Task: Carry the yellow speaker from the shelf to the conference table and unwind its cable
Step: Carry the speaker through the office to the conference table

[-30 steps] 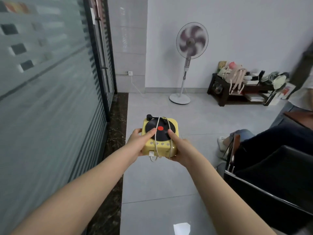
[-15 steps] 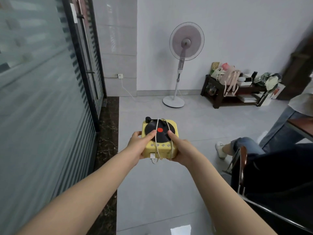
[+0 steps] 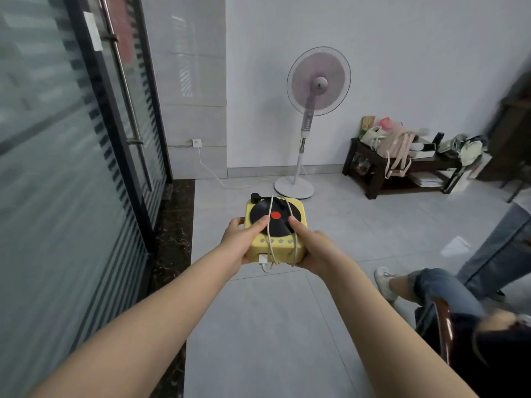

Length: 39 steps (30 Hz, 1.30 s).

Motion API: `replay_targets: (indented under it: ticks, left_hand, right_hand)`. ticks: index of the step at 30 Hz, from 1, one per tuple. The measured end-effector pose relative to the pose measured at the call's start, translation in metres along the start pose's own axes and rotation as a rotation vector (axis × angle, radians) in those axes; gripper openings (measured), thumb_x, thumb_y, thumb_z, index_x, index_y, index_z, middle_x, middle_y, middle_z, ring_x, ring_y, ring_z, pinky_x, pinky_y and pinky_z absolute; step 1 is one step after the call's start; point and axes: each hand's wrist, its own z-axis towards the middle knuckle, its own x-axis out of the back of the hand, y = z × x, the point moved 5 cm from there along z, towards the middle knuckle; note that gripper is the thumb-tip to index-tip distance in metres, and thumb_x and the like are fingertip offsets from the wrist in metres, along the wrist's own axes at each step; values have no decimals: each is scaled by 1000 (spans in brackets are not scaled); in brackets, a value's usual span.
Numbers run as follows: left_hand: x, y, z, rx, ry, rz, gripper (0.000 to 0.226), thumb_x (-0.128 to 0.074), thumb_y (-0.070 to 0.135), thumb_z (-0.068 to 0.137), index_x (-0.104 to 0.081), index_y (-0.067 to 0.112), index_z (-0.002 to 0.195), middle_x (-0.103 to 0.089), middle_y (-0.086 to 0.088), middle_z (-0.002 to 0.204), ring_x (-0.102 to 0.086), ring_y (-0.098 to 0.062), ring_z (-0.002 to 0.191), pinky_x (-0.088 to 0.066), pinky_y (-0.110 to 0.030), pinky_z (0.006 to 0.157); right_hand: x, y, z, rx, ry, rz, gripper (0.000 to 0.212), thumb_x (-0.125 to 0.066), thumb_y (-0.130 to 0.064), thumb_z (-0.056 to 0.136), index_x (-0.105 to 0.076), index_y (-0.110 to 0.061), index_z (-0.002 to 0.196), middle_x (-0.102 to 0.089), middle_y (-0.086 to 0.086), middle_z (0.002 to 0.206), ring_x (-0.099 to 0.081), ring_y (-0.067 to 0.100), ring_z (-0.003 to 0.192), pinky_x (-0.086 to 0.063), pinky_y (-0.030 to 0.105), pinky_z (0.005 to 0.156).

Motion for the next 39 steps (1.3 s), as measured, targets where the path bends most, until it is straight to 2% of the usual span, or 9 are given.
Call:
replay_targets:
  ticks: [5,11,15,19,23,27,30,34,39]
  left_hand:
    - [-10,19,51,13,-27,28,66,-72,44,78,-43,20,132,-63,-8,116,-67,-25,94,-59,-41,76]
    - [-29,46,136,26,-90,35,69,-74,44,76,-43,19,132,-63,-8,119,-67,-28,98,-58,-46,81]
    - [-40,67,192,29,-131,47,67,-73,43,76,-42,20,132,-62,-8,119,-67,-28,98,-58,-46,81]
    - [-46,90,249,45,-166,82,69,-73,45,76,-42,21,132,-62,-8,120,-66,-28,99,-58,-45,80]
    - [-52,109,300,38,-204,125,67,-72,45,77,-42,22,132,-61,-7,120,-66,-28,99,-59,-44,79]
    - [-64,120,337,58,-250,126,65,-72,43,78,-42,21,132,-62,-8,118,-66,-27,97,-59,-40,73]
    - [-77,127,360,63,-273,132,63,-71,42,79,-43,20,131,-62,-8,117,-66,-26,95,-58,-38,71]
    - [-104,138,397,64,-303,138,64,-71,41,79,-43,19,132,-62,-8,115,-66,-25,92,-58,-38,69]
    - [-150,153,447,53,-334,149,62,-71,42,79,-44,19,130,-63,-6,111,-66,-22,86,-58,-35,66]
  right_hand:
    - [-1,-20,47,-21,2,16,63,-68,-40,83,-55,7,122,-68,15,91,-66,28,71,-52,32,56]
    - [-1,-53,113,-15,71,46,56,-66,-39,85,-56,5,119,-67,13,87,-65,26,70,-51,31,54]
    - [-4,-77,160,-13,116,59,59,-67,-40,84,-55,5,121,-67,13,89,-65,26,71,-52,30,54]
    - [-10,-98,209,-17,165,69,61,-67,-41,83,-56,6,121,-68,16,96,-66,28,77,-54,34,61]
    - [-15,-114,252,-17,199,85,63,-67,-43,83,-55,5,122,-67,18,106,-66,27,78,-53,32,57]
    - [-12,-128,286,-30,243,100,60,-67,-43,83,-56,5,119,-68,15,95,-66,27,76,-53,33,57]
    - [-5,-136,308,-35,272,97,62,-67,-44,82,-57,5,118,-69,16,96,-67,29,79,-54,34,61]
    - [11,-154,342,-37,291,106,62,-67,-45,82,-56,4,120,-69,17,102,-68,28,82,-54,33,59]
    - [45,-180,391,-28,326,130,61,-67,-44,83,-56,3,119,-68,15,96,-66,27,80,-53,34,59]
